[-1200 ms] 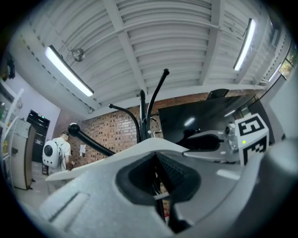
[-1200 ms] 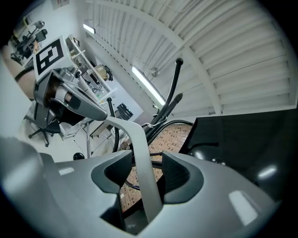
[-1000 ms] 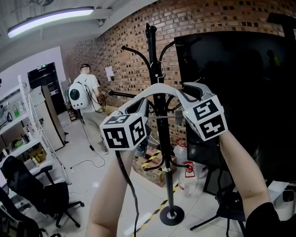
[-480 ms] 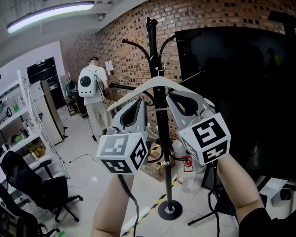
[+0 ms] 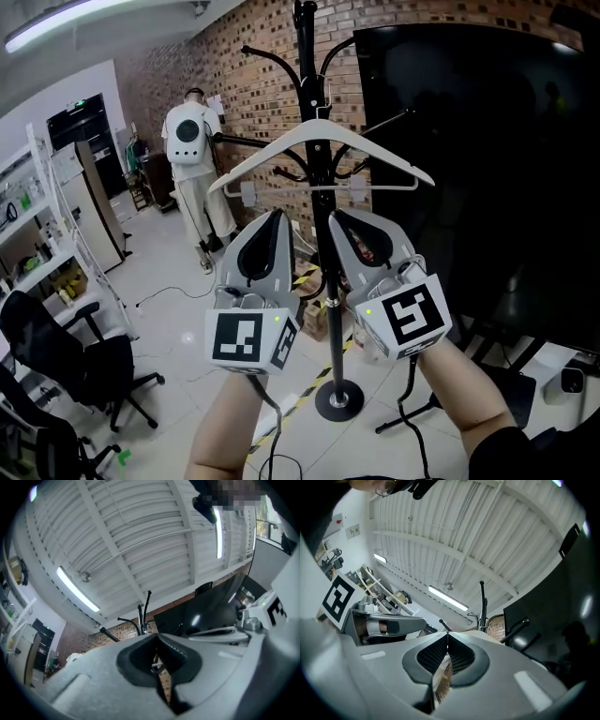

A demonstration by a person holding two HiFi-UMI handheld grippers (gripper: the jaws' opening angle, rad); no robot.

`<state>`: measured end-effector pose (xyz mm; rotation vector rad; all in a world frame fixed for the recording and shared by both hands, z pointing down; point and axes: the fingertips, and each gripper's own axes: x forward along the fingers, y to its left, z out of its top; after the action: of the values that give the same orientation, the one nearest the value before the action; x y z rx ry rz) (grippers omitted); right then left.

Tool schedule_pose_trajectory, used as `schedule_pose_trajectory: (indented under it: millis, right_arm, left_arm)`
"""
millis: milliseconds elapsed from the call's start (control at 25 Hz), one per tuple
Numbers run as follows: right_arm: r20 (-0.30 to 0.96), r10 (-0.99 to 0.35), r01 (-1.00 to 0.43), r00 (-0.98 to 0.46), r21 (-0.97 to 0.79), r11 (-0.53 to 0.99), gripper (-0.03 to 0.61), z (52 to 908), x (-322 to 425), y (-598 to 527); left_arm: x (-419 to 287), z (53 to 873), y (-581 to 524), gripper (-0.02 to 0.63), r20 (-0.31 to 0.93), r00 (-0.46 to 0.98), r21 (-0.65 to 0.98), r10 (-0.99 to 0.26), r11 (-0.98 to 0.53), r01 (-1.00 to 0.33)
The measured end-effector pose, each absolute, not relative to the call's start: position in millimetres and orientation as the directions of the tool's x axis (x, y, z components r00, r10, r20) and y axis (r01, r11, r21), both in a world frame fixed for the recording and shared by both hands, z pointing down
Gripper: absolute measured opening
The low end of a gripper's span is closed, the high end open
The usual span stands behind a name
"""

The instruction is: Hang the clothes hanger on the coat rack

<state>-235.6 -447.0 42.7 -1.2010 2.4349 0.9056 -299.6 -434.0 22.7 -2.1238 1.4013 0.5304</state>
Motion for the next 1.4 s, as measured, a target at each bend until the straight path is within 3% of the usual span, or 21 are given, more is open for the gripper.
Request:
schedule_pose_trajectory:
  millis: [320, 600, 800, 1400]
  right_arm:
    - [-0.519, -0.600, -0.789, -0.609, 0.321, 0.523, 0.008, 99.2, -239.7, -424.1]
    - [-0.484, -0.656, -0.815, -0.579, 0.358, 0.455, 0.008, 140.4, -235.5, -420.8]
    - [-0.474, -0.685, -0.833, -0.553, 0.289, 0.472, 0.008, 167.5, -226.6, -419.7]
    - [-0.226, -0.791, -0.822, -0.569, 0.179, 0.540, 0.006, 273.9, -233.8, -434.1]
  left_arm:
    - [-302.6, 71.6, -405.0, 0.005, -0.619, 0.381, -0.233, -0.687, -0.303, -0.924]
    - [-308.2, 128.1, -396.3, 0.005, -0.562, 0.399, -0.201, -0.724, -0.347, -0.916]
    - [-317.9, 162.6, -398.0, 0.005, -0.525, 0.357, -0.165, -0.772, -0.319, -0.933]
    - [-302.7, 285.9, -427.0, 0.005, -0.229, 0.365, -0.018, -0.902, -0.371, -0.928]
